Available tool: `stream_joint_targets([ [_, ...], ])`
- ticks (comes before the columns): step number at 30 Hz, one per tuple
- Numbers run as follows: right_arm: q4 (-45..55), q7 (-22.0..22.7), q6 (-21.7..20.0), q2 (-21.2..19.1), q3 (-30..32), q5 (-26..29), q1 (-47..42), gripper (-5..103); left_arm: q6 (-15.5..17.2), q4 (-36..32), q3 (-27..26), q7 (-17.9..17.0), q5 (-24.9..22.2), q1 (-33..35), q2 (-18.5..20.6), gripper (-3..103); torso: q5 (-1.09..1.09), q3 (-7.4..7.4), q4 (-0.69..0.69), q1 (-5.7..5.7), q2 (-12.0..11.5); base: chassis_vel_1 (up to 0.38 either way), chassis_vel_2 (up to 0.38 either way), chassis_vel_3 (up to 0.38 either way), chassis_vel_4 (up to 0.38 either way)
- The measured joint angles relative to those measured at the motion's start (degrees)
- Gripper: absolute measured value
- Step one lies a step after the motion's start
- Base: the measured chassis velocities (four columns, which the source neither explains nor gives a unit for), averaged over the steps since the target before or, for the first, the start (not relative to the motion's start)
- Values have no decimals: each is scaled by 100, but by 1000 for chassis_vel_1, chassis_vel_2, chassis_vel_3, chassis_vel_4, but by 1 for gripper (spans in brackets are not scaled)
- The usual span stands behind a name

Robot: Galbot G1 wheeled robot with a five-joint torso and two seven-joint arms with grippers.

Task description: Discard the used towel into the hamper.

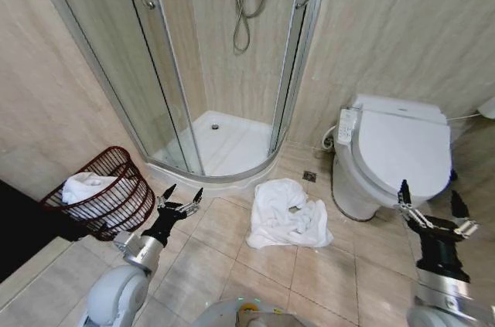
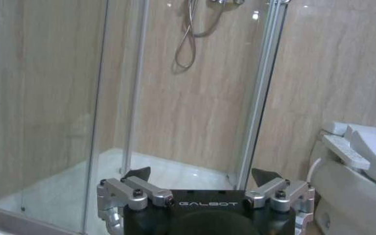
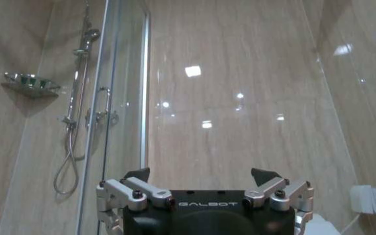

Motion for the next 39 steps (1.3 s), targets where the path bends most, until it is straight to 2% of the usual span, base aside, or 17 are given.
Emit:
stream_joint_targets([
  [10, -26, -30, -39, -21, 26, 66, -6, 100, 0, 0, 0, 0, 0, 0, 0, 100, 0, -144, 0, -58, -204, 0, 0, 0, 0],
  [16, -168, -95, 94, -69, 28, 29, 80, 100, 0, 0, 0, 0, 0, 0, 0, 100, 1, -261, 0, -98, -361, 0, 0, 0, 0],
  [23, -195, -170, -1, -82, 0, 29, 42, 100, 0, 0, 0, 0, 0, 0, 0, 100, 0, -370, 0, -124, -495, 0, 0, 0, 0],
  [31, -625, 102, -431, -245, -121, 49, 211, 100, 0, 0, 0, 0, 0, 0, 0, 100, 1, -407, 0, -130, -535, 0, 0, 0, 0],
  [34, -796, 327, -720, -413, -219, 325, 397, 100, 0, 0, 0, 0, 0, 0, 0, 100, 1, -403, 0, -128, -530, 0, 0, 0, 0],
  [35, -796, 327, -720, -413, -219, 325, 397, 100, 0, 0, 0, 0, 0, 0, 0, 100, 1, -403, 0, -128, -530, 0, 0, 0, 0],
  [38, -988, 329, -1145, -709, -265, 692, 710, 100, 0, 0, 0, 0, 0, 1, 0, 100, 0, -395, 0, -124, -518, 0, 0, 0, 0],
  [39, -988, 329, -1145, -709, -265, 692, 710, 100, 0, 0, 0, 0, 0, 1, 0, 100, 0, -395, 0, -124, -518, 0, 0, 0, 0],
])
